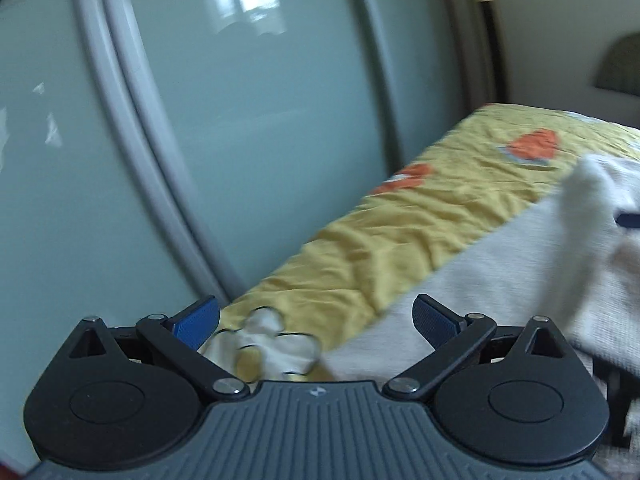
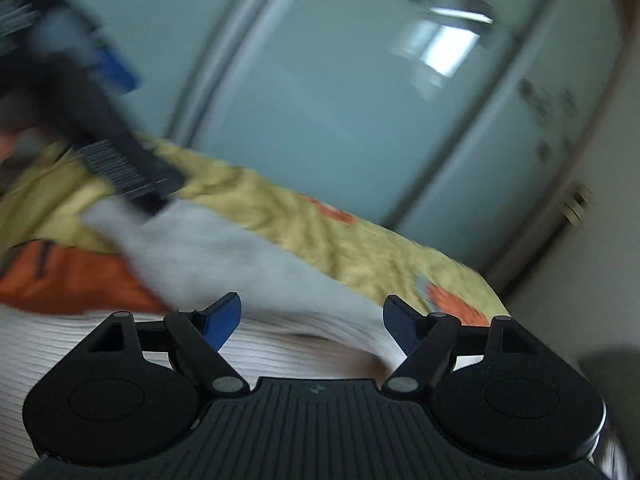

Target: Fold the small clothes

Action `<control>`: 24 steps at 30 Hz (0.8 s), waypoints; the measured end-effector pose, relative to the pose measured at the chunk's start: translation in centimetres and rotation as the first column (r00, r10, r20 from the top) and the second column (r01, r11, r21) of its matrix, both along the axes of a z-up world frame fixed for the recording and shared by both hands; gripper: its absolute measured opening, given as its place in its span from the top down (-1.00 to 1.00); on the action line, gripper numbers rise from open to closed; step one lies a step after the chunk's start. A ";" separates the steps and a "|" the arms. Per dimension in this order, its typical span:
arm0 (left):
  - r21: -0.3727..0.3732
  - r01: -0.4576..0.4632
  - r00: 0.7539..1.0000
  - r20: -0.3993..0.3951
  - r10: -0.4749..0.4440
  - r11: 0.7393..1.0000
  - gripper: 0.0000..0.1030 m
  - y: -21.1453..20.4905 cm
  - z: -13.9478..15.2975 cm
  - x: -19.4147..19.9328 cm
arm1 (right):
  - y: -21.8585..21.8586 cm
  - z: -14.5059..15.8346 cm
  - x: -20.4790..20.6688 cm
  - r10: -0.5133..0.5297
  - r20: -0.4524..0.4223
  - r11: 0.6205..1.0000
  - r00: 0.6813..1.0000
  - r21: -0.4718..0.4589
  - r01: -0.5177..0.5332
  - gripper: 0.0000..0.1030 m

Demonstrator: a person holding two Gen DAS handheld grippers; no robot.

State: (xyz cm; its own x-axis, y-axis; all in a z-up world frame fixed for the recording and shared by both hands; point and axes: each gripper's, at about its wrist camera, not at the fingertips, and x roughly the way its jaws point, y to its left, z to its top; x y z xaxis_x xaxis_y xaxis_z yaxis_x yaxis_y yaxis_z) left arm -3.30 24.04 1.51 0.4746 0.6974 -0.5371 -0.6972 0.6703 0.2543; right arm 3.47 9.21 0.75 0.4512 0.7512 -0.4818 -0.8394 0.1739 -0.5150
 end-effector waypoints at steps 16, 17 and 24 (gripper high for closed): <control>-0.252 -0.072 0.991 0.095 0.099 0.965 -1.00 5.3 0.3 -2.9 | 5.9 -3.7 -5.0 0.096 0.173 0.991 0.980 -0.110 -0.078 -0.48; -0.253 -0.075 0.990 0.097 0.103 0.964 -1.00 5.3 0.3 -2.9 | 6.2 -4.0 -5.2 0.097 0.202 0.992 0.975 -0.103 -0.077 -0.43; -0.285 -0.078 0.988 0.103 0.111 0.955 -1.00 5.7 0.2 -3.1 | 9.3 -5.7 -5.2 0.122 0.305 0.987 0.944 -0.138 -0.083 0.50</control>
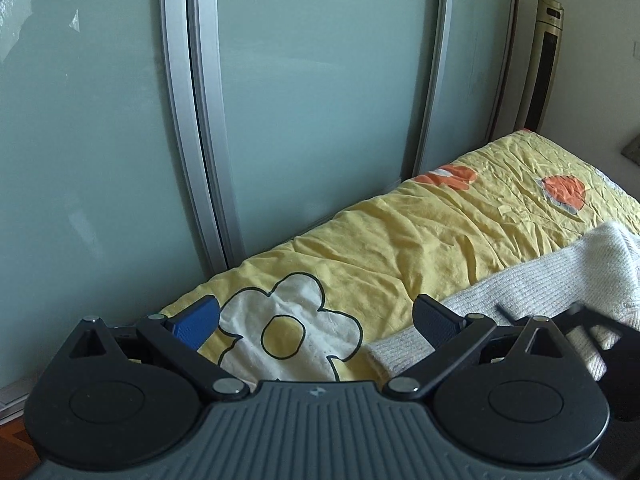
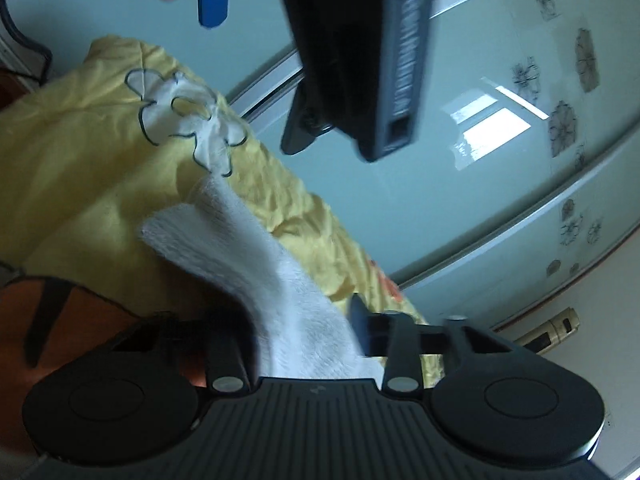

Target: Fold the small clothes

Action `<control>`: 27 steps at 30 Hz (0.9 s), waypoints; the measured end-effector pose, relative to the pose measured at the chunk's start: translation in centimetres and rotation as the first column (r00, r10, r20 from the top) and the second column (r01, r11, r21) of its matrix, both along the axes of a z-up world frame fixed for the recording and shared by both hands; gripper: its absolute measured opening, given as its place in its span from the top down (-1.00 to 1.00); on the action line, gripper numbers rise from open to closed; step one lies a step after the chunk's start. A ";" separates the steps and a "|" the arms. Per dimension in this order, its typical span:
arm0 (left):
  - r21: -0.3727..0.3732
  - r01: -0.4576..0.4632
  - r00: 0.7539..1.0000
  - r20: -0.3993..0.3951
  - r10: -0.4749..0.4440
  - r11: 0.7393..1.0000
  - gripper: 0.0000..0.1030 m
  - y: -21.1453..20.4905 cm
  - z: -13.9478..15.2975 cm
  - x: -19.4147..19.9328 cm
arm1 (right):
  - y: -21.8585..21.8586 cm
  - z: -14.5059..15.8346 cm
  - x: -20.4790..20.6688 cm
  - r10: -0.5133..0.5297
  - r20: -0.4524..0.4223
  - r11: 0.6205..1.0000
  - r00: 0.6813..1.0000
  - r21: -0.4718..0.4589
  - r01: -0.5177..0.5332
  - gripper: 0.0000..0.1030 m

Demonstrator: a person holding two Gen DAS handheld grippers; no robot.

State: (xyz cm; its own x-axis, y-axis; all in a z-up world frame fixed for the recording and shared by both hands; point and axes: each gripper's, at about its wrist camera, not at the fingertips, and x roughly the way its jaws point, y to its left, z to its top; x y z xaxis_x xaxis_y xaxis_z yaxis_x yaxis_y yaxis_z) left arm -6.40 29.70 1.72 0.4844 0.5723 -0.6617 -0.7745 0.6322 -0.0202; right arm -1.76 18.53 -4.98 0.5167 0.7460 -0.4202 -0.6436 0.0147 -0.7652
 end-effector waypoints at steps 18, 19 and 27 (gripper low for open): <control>-0.031 0.172 0.985 0.007 -0.172 0.985 -1.00 -4.1 -0.3 3.6 | -9.2 12.7 18.8 -0.096 -0.819 0.790 0.566 0.283 0.544 0.84; -0.026 0.197 0.980 0.004 -0.197 0.980 -1.00 -4.8 -0.3 4.0 | -10.5 13.1 19.8 -0.092 -0.834 0.757 0.544 0.296 0.583 0.84; 0.038 0.389 0.921 -0.033 -0.388 0.920 -1.00 -10.8 -0.4 8.4 | -20.0 12.9 24.8 -0.052 -0.920 0.520 0.388 0.306 0.797 0.82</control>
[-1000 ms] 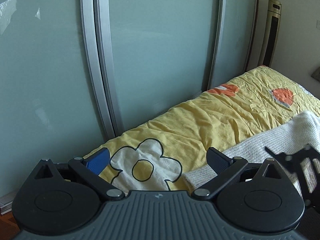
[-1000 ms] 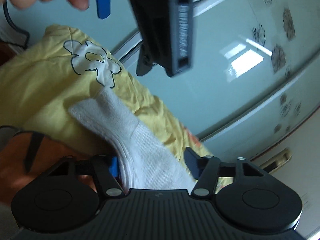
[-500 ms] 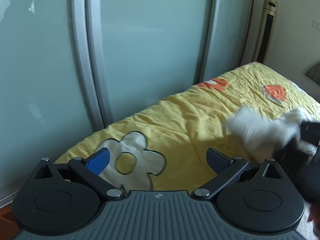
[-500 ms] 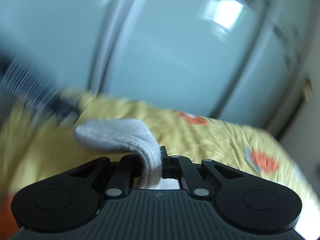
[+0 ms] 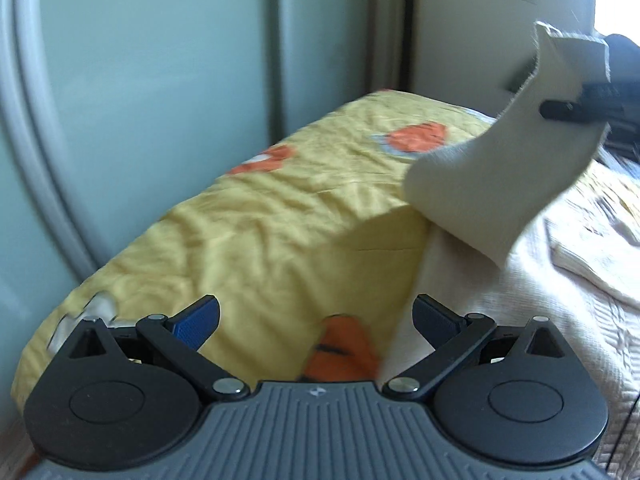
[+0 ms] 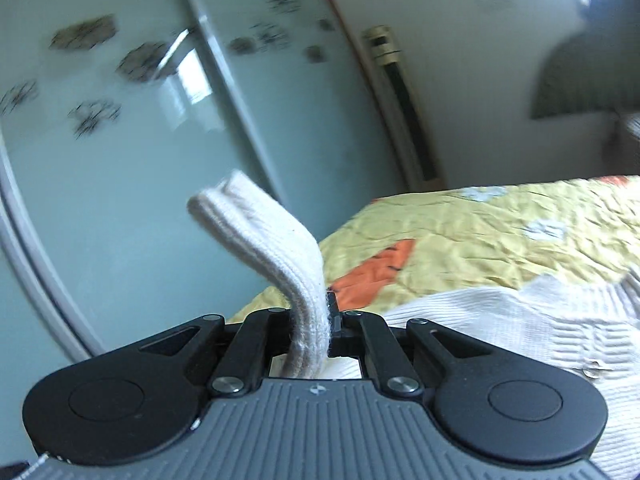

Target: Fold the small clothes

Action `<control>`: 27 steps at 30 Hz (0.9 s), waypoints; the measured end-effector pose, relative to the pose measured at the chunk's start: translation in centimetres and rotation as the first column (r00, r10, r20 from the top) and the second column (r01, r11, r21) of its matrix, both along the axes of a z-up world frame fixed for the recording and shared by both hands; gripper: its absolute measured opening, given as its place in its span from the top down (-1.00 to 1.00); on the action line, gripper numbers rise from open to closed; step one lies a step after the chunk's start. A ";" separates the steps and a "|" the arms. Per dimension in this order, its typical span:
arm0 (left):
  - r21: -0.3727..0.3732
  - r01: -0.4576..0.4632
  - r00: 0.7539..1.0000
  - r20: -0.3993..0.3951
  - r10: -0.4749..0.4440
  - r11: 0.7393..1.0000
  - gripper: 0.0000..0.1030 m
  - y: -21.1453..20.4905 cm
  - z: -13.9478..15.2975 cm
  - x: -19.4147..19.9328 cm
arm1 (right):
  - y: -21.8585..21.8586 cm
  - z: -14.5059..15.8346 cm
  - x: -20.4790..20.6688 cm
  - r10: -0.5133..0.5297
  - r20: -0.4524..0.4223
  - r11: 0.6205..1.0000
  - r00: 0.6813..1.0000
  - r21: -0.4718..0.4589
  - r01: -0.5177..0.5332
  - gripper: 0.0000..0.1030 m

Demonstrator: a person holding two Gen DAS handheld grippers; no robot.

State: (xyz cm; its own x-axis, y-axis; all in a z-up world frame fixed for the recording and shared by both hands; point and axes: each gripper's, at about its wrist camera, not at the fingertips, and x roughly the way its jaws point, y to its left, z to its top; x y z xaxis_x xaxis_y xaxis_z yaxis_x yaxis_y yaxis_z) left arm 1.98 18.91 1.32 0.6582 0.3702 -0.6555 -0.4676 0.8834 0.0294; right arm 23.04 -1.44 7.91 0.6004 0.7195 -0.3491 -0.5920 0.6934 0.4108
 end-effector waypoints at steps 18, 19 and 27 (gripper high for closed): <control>0.093 0.185 0.981 -0.077 -0.178 0.978 -1.00 -4.9 -1.5 7.7 | -10.7 1.0 2.6 -0.306 0.138 0.949 0.942 -0.035 0.313 0.82; 0.089 0.180 0.982 -0.081 -0.173 0.980 -1.00 -4.7 -1.6 7.7 | -11.6 0.5 2.7 -0.336 0.138 0.937 0.932 -0.048 0.345 0.82; 0.068 0.183 0.979 -0.100 -0.176 0.981 -1.00 -4.8 -2.0 8.3 | -16.7 -5.7 2.9 -0.437 -0.055 0.898 0.898 -0.083 0.432 0.81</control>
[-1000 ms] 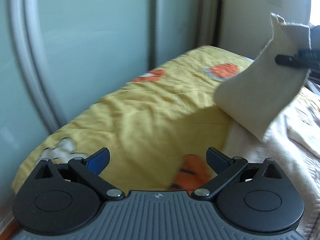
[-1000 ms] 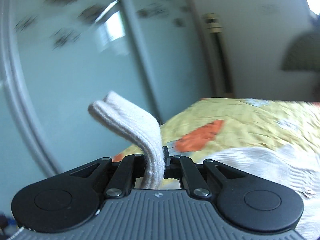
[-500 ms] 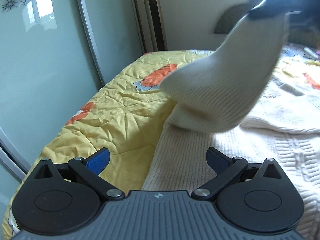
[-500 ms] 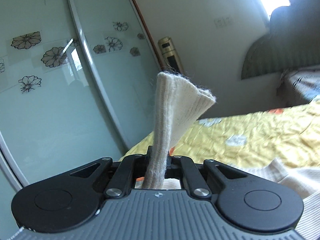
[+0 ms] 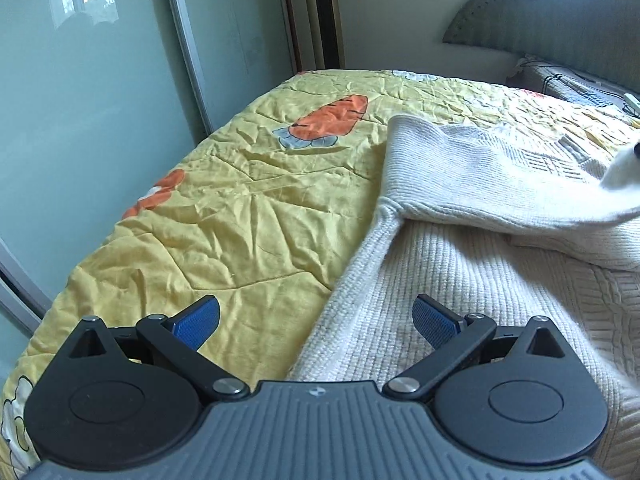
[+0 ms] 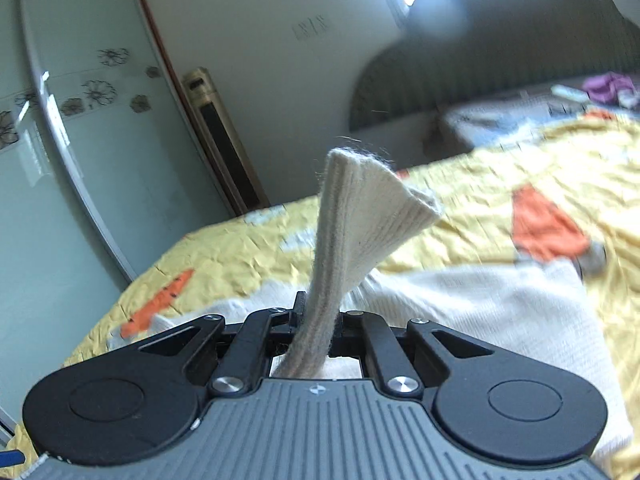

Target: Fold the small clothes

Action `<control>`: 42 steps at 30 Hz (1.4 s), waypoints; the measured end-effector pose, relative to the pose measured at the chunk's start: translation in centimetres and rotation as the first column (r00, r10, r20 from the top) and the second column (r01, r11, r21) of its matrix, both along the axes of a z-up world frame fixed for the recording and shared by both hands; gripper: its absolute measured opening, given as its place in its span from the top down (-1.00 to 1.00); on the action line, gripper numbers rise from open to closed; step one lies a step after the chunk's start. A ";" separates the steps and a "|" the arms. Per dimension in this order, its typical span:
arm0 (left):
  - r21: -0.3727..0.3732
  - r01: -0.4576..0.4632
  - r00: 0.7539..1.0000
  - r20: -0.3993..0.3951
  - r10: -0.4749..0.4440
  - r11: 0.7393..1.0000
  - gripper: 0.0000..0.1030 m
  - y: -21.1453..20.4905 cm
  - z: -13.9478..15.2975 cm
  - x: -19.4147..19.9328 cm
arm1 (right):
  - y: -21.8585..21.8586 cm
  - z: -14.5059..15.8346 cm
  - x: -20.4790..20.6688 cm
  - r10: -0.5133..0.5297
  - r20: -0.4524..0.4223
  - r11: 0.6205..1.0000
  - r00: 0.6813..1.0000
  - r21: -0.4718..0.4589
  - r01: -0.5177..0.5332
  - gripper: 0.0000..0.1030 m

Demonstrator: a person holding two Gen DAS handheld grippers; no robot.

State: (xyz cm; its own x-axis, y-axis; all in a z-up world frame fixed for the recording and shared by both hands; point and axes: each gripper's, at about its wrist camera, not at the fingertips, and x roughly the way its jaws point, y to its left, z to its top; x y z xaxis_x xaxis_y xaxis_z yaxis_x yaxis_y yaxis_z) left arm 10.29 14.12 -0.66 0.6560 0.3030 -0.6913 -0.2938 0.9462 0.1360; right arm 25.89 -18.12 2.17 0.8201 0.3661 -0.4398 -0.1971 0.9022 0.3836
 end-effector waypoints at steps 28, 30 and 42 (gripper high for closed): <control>0.157 0.133 0.991 -0.050 -0.126 0.979 -1.00 -0.3 -1.5 7.4 | -4.3 -4.2 -0.6 0.052 -0.195 0.978 0.979 0.210 -0.010 0.77; 0.189 0.138 0.990 -0.060 -0.128 0.972 -1.00 -0.6 -2.1 8.4 | -3.6 -2.8 -0.3 0.078 -0.173 0.974 0.982 0.224 -0.038 0.77; -0.144 -0.087 0.996 -0.019 0.085 0.986 -1.00 7.4 -2.8 9.5 | 4.7 9.0 -0.5 0.384 0.225 0.837 0.896 0.326 -0.440 0.78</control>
